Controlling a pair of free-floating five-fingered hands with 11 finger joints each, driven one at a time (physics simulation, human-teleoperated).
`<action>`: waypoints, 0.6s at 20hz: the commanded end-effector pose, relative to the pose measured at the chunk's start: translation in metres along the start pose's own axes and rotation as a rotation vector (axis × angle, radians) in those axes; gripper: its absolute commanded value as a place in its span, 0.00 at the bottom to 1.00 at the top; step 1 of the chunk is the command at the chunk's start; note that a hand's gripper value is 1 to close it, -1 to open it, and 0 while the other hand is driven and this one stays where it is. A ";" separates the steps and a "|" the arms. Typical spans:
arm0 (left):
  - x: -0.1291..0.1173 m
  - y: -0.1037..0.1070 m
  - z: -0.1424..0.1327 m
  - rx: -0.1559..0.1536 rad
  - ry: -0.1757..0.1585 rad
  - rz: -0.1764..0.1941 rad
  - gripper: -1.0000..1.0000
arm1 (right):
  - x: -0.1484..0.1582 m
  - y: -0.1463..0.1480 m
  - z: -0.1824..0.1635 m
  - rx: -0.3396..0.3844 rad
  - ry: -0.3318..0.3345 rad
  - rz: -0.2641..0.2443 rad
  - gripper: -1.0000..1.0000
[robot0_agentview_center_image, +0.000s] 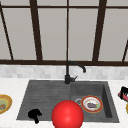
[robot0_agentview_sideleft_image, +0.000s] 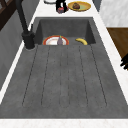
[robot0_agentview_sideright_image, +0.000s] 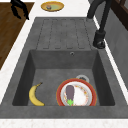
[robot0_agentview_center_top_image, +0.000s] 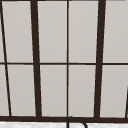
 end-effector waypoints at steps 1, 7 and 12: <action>0.000 0.000 0.000 0.000 0.000 0.000 0.50 | 0.005 0.005 0.008 0.002 0.012 -0.011 1.00; 0.000 0.000 0.000 0.000 0.000 0.000 0.50 | 0.037 -0.020 0.045 0.034 0.042 0.029 1.00; 0.000 0.000 0.000 0.000 0.000 0.000 0.50 | 0.055 -0.024 0.079 0.043 0.046 0.019 1.00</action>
